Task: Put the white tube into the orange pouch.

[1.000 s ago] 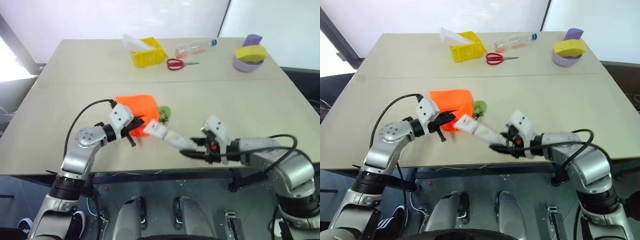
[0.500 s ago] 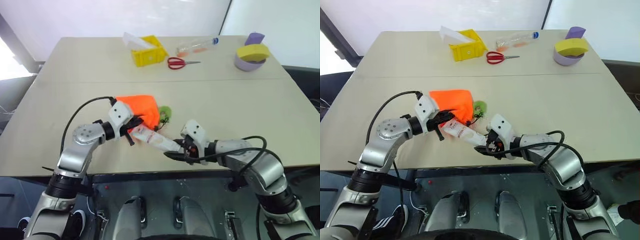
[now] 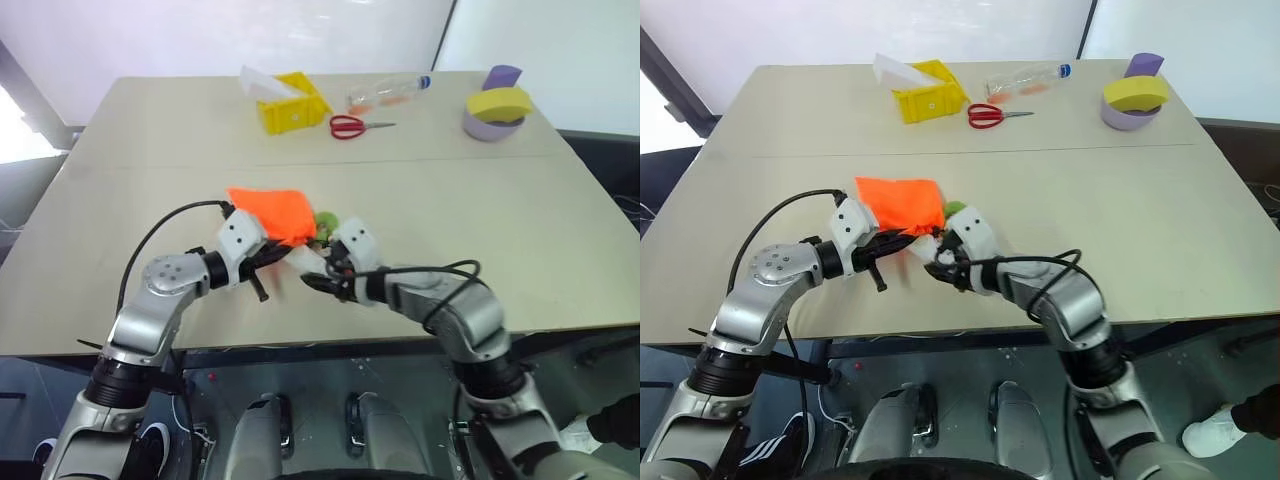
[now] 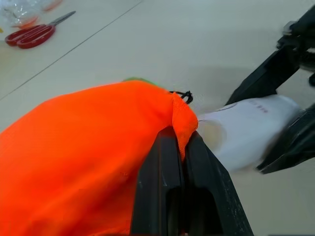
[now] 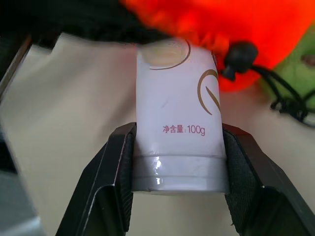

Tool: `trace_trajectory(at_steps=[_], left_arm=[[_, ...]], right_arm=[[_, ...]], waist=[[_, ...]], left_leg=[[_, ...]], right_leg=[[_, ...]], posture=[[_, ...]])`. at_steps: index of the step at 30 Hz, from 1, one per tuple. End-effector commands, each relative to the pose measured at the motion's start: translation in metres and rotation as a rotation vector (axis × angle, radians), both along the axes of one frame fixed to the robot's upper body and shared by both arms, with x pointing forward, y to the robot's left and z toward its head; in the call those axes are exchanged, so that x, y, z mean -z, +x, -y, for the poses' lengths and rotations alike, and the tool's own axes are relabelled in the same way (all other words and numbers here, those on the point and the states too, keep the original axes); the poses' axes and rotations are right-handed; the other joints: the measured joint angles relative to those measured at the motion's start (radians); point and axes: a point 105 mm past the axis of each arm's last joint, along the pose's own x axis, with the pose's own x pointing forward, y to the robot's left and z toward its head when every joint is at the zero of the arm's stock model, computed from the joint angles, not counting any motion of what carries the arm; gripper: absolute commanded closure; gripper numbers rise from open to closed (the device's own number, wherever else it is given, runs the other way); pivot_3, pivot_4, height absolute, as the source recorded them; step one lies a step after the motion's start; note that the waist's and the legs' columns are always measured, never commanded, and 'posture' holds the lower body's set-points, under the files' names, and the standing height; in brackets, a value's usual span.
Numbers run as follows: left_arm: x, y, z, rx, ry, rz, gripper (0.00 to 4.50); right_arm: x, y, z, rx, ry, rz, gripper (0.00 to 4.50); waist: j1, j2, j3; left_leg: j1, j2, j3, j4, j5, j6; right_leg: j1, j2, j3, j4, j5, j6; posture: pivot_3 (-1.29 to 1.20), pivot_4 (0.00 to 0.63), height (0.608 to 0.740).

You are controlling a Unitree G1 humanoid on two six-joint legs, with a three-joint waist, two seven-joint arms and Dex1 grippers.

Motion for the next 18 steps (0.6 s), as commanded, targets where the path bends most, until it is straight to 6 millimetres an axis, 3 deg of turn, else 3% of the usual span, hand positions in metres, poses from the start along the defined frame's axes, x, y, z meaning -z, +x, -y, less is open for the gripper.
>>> trace_trajectory(at_steps=[1, 6, 10, 18], left_arm=[[-0.005, -0.006, 0.007, 0.029, -0.012, 0.013, 4.5], [-0.007, -0.006, 0.002, 0.014, -0.003, 0.026, 4.5], [-0.007, -0.006, -0.001, 0.006, 0.002, 0.035, 4.5], [-0.012, 0.002, -0.001, -0.005, 0.004, 0.054, 4.5]], right_arm=[[-0.019, 0.011, -0.005, 0.057, 0.035, 0.067, 2.66], [-0.022, -0.006, 0.0, -0.026, 0.044, 0.055, 2.66], [-0.023, -0.005, 0.021, -0.003, 0.019, 0.052, 2.66], [-0.042, -0.003, 0.03, 0.037, 0.101, 0.042, 2.66]], waist=[[0.001, 0.0, 0.0], [0.002, 0.0, 0.0], [0.003, 0.0, 0.0], [0.002, 0.0, 0.0]], left_leg=[[0.0, 0.0, 0.0, 0.0, 0.0, 0.0], [0.0, 0.0, 0.0, 0.0, 0.0, -0.001], [0.0, 0.0, 0.0, 0.0, 0.0, -0.001], [0.001, 0.001, -0.001, -0.002, 0.0, -0.001]], right_leg=[[0.0, 0.0, 0.0, 0.0, 0.0, 0.0], [0.0, 0.0, 0.0, 0.0, 0.0, 0.0], [0.0, 0.0, 0.0, -0.001, 0.0, 0.0], [0.0, 0.002, 0.0, 0.0, 0.0, 0.0]], posture=[[0.0, 0.15, 0.74], [0.0, 0.15, 0.74], [0.0, 0.15, 0.74], [0.0, 0.15, 0.74]])
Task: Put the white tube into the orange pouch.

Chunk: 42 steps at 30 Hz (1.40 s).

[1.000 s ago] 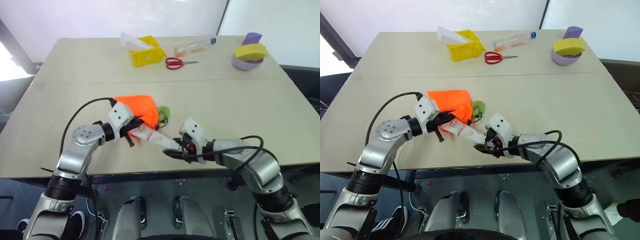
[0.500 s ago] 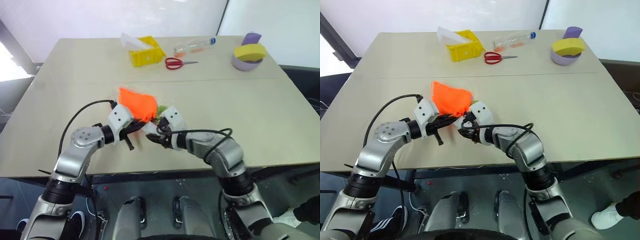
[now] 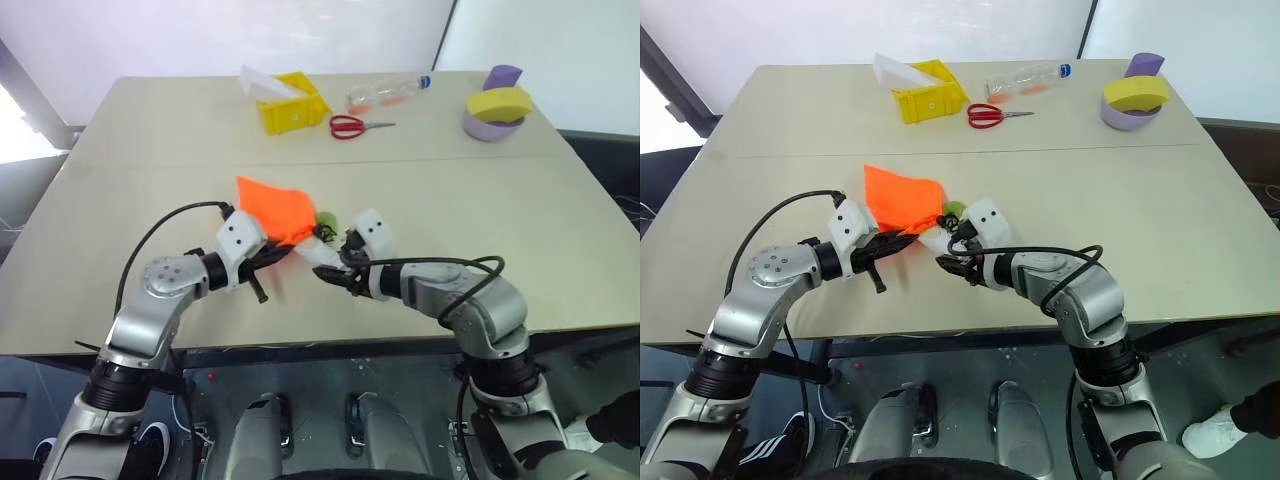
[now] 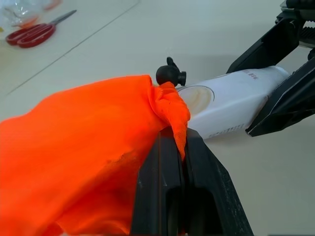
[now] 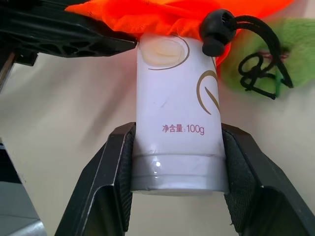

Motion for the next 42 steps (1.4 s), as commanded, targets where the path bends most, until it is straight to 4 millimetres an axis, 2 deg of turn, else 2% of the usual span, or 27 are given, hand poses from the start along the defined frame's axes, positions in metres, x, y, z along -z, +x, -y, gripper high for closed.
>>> trace_trajectory(at_steps=[1, 4, 7, 10, 16, 19, 26, 29, 38, 42], left_arm=[[-0.01, 0.001, 0.001, 0.01, -0.011, 0.035, 4.5], [-0.011, 0.0, 0.005, 0.026, -0.026, 0.025, 4.5], [-0.014, -0.002, 0.012, 0.033, -0.062, 0.014, 4.5], [-0.015, -0.004, 0.016, 0.042, -0.076, 0.009, 4.5], [-0.013, -0.01, 0.015, 0.035, -0.099, -0.028, 4.5], [-0.012, -0.01, 0.015, 0.035, -0.096, -0.032, 4.5], [-0.012, -0.01, 0.019, 0.041, -0.103, -0.037, 4.5], [-0.011, -0.009, 0.02, 0.044, -0.102, -0.039, 4.5], [-0.015, -0.01, 0.024, 0.045, -0.149, -0.041, 4.5], [-0.012, -0.012, 0.022, 0.042, -0.136, -0.046, 4.5]], right_arm=[[-0.028, -0.001, -0.007, -0.01, 0.089, 0.069, 2.66], [-0.025, -0.005, -0.022, -0.03, 0.089, 0.067, 2.66], [-0.01, -0.002, -0.037, -0.034, -0.001, 0.091, 2.66], [0.0, 0.009, -0.04, 0.008, -0.034, 0.081, 2.66], [-0.014, 0.027, -0.046, 0.123, 0.113, 0.01, 2.66], [-0.024, 0.028, -0.054, 0.105, 0.146, 0.01, 2.66], [-0.016, 0.028, -0.062, 0.108, 0.139, -0.034, 2.66], [-0.015, 0.025, -0.074, 0.069, 0.183, -0.066, 2.66], [-0.004, 0.031, -0.08, -0.002, 0.002, 0.082, 2.66], [-0.011, 0.042, -0.077, 0.075, 0.053, 0.097, 2.66]], waist=[[-0.001, 0.0, 0.0], [-0.001, 0.0, 0.0], [-0.001, 0.0, 0.0], [-0.002, 0.0, 0.0], [-0.001, 0.0, 0.0], [-0.003, 0.0, 0.0], [-0.004, 0.0, 0.0], [-0.006, 0.0, 0.0], [-0.008, 0.0, 0.0], [-0.009, 0.0, 0.0]], left_leg=[[0.0, 0.0, 0.0, 0.0, 0.0, 0.0], [0.0, 0.0, 0.0, 0.0, 0.0, 0.0], [0.0, 0.0, 0.001, 0.0, 0.0, 0.0], [0.0, 0.0, 0.001, 0.001, 0.0, 0.0], [0.001, 0.0, 0.0, 0.001, 0.001, -0.001], [0.0, 0.0, 0.0, 0.001, 0.001, -0.001], [0.0, 0.0, 0.0, 0.001, 0.001, -0.001], [0.001, 0.0, 0.0, 0.0, 0.001, -0.001], [0.001, 0.0, 0.0, 0.0, 0.001, -0.001], [0.001, 0.0, 0.0, 0.0, 0.001, -0.001]], right_leg=[[0.0, 0.0, 0.0, 0.0, 0.0, 0.0], [0.0, 0.0, 0.0, 0.0, 0.0, 0.0], [0.0, 0.0, 0.0, 0.0, 0.0, 0.001], [0.0, 0.0, 0.0, 0.0, 0.0, 0.0], [0.0, 0.0, 0.0, 0.002, 0.001, 0.003], [0.0, 0.0, 0.0, 0.002, 0.001, 0.003], [0.0, 0.0, 0.0, 0.001, 0.001, 0.003], [0.0, 0.0, 0.0, 0.002, 0.001, 0.002], [0.0, 0.001, 0.0, 0.002, 0.0, 0.001], [0.0, 0.001, 0.0, 0.002, 0.001, 0.002]], posture=[[0.0, 0.15, 0.74], [0.0, 0.15, 0.74], [0.0, 0.15, 0.74], [0.0, 0.15, 0.74], [0.0, 0.15, 0.74], [0.0, 0.15, 0.74], [0.0, 0.15, 0.74], [0.0, 0.15, 0.74], [0.0, 0.15, 0.74], [0.0, 0.15, 0.74]])
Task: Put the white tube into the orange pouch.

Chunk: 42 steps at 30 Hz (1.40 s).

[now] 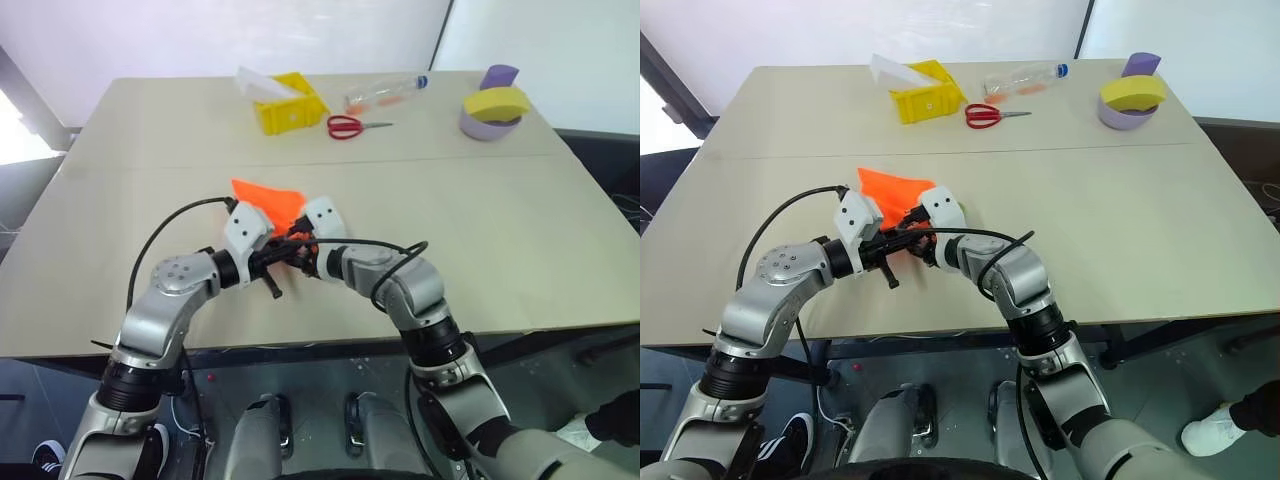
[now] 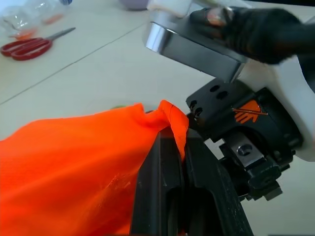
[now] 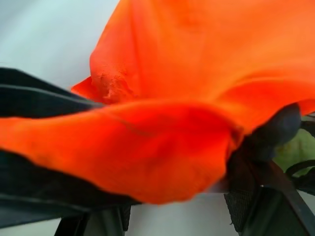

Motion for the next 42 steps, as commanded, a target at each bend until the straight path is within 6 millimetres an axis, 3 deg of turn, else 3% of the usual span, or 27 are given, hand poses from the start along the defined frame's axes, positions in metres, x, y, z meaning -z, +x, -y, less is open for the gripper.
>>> trace_trajectory(at_steps=[1, 8, 16, 25, 29, 34, 35, 42], left_arm=[[-0.003, -0.008, 0.006, 0.041, -0.014, 0.007, 4.5], [0.007, -0.007, -0.003, 0.01, 0.006, -0.014, 4.5], [0.004, -0.003, -0.008, -0.008, 0.004, -0.001, 4.5], [0.002, -0.008, 0.004, 0.028, -0.034, -0.01, 4.5], [0.002, -0.008, 0.004, 0.025, -0.032, -0.007, 4.5], [0.004, -0.006, 0.0, 0.005, -0.021, 0.0, 4.5], [0.004, -0.006, -0.001, 0.001, -0.019, 0.003, 4.5], [0.008, -0.004, -0.006, -0.016, 0.0, 0.003, 4.5]], right_arm=[[-0.024, 0.008, -0.009, 0.026, 0.088, 0.063, 2.66], [-0.023, 0.003, -0.008, 0.02, 0.141, -0.003, 2.66], [-0.028, -0.001, 0.001, 0.03, 0.24, -0.085, 2.66], [-0.03, -0.001, -0.023, 0.019, 0.324, -0.144, 2.66], [-0.023, -0.002, -0.026, -0.017, 0.26, -0.113, 2.66], [-0.02, -0.009, -0.028, -0.07, 0.235, -0.098, 0.26], [-0.023, -0.01, -0.028, -0.076, 0.238, -0.091, 0.07], [-0.031, -0.017, -0.012, -0.13, 0.199, -0.041, 0.07]], waist=[[0.0, 0.0, 0.0], [0.002, 0.0, 0.0], [0.004, 0.0, 0.0], [0.003, 0.0, 0.0], [0.002, 0.0, 0.0], [0.002, 0.0, 0.0], [0.001, 0.0, 0.0], [0.005, 0.0, 0.0]], left_leg=[[0.0, 0.0, 0.0, 0.0, 0.0, 0.0], [0.0, 0.0, 0.0, 0.0, 0.0, -0.001], [0.0, 0.0, 0.0, 0.0, 0.0, -0.001], [0.0, 0.0, 0.0, 0.0, 0.0, -0.001], [0.0, 0.0, 0.0, 0.0, 0.0, -0.001], [0.0, 0.0, 0.0, -0.001, 0.0, -0.001], [0.0, 0.0, 0.0, -0.001, 0.0, -0.001], [-0.001, 0.0, 0.0, -0.001, 0.0, -0.001]], right_leg=[[0.0, 0.0, 0.0, 0.0, 0.001, 0.001], [0.0, 0.0, 0.0, 0.002, -0.001, -0.001], [0.0, 0.0, 0.0, 0.001, -0.001, -0.001], [0.0, 0.0, 0.0, 0.001, -0.001, -0.001], [0.0, 0.0, 0.0, 0.001, -0.001, -0.001], [-0.001, 0.0, 0.0, 0.001, -0.001, -0.002], [-0.001, 0.0, 0.0, 0.001, -0.001, -0.001], [0.0, -0.001, 0.0, -0.001, -0.001, -0.001]], posture=[[0.0, 0.15, 0.74], [0.0, 0.15, 0.74], [0.0, 0.15, 0.74], [0.0, 0.15, 0.74], [0.0, 0.15, 0.74], [0.0, 0.15, 0.74], [0.0, 0.15, 0.74], [0.0, 0.15, 0.74]])
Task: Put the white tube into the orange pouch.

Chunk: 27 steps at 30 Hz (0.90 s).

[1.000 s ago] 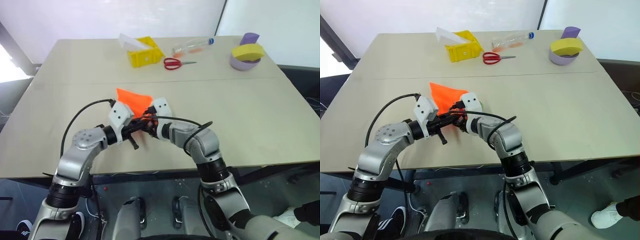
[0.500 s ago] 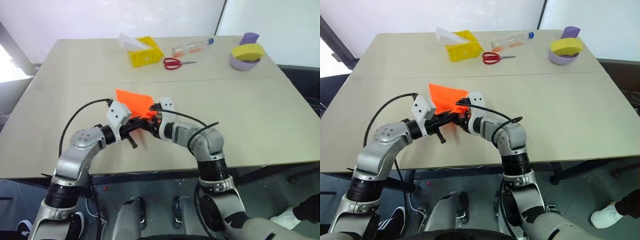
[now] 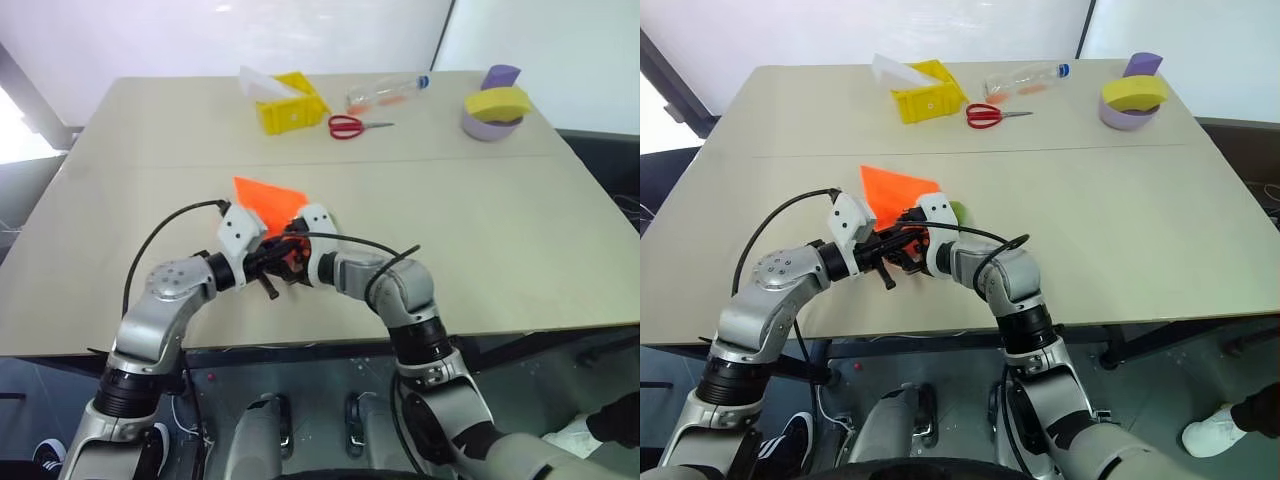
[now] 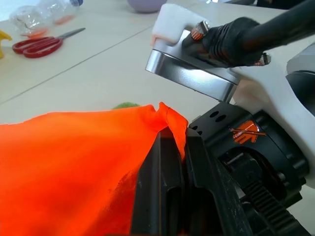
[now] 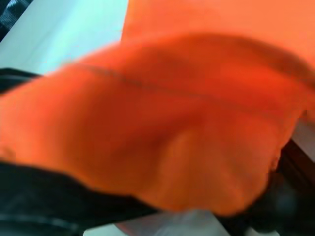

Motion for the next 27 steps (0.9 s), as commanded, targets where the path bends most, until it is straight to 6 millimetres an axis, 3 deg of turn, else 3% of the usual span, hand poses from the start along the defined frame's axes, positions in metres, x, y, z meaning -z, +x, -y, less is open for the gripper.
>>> trace_trajectory(at_steps=[1, 11, 14, 21, 27], left_arm=[[0.008, -0.002, -0.001, 0.004, 0.031, -0.013, 4.5], [0.014, 0.0, -0.011, -0.009, 0.066, -0.013, 4.5], [0.017, 0.001, -0.016, -0.021, 0.07, -0.019, 4.5], [0.02, 0.0, -0.019, -0.02, 0.086, -0.024, 4.5], [0.023, -0.004, -0.032, -0.022, 0.124, -0.023, 4.5]], right_arm=[[-0.037, -0.012, -0.002, -0.094, 0.065, 0.124, 0.07], [-0.041, -0.042, 0.023, -0.26, -0.011, 0.169, 0.07], [-0.041, -0.039, 0.035, -0.26, -0.025, 0.184, 0.07], [-0.044, -0.058, 0.042, -0.403, -0.04, 0.253, 0.07], [-0.044, -0.056, 0.077, -0.407, -0.084, 0.274, 0.07]], waist=[[-0.001, 0.0, 0.0], [0.001, 0.0, 0.0], [0.003, 0.0, 0.0], [0.004, 0.0, 0.0], [0.004, 0.0, 0.0]], left_leg=[[0.0, 0.0, 0.0, 0.0, 0.0, 0.0], [0.0, 0.0, 0.0, -0.001, 0.0, 0.0], [0.0, 0.0, 0.0, -0.001, 0.0, 0.0], [-0.001, 0.0, 0.0, -0.003, 0.0, 0.0], [-0.001, 0.0, 0.0, -0.002, 0.0, 0.0]], right_leg=[[0.0, 0.0, 0.0, 0.0, 0.0, 0.0], [-0.001, 0.0, 0.0, -0.001, 0.0, 0.0], [-0.001, -0.001, 0.0, -0.003, 0.0, 0.0], [-0.001, -0.002, 0.0, -0.004, 0.0, -0.001], [0.0, -0.003, -0.001, -0.005, 0.0, -0.001]], posture=[[0.0, 0.15, 0.74], [0.0, 0.15, 0.74], [0.0, 0.15, 0.74], [0.0, 0.15, 0.74], [0.0, 0.15, 0.74]])
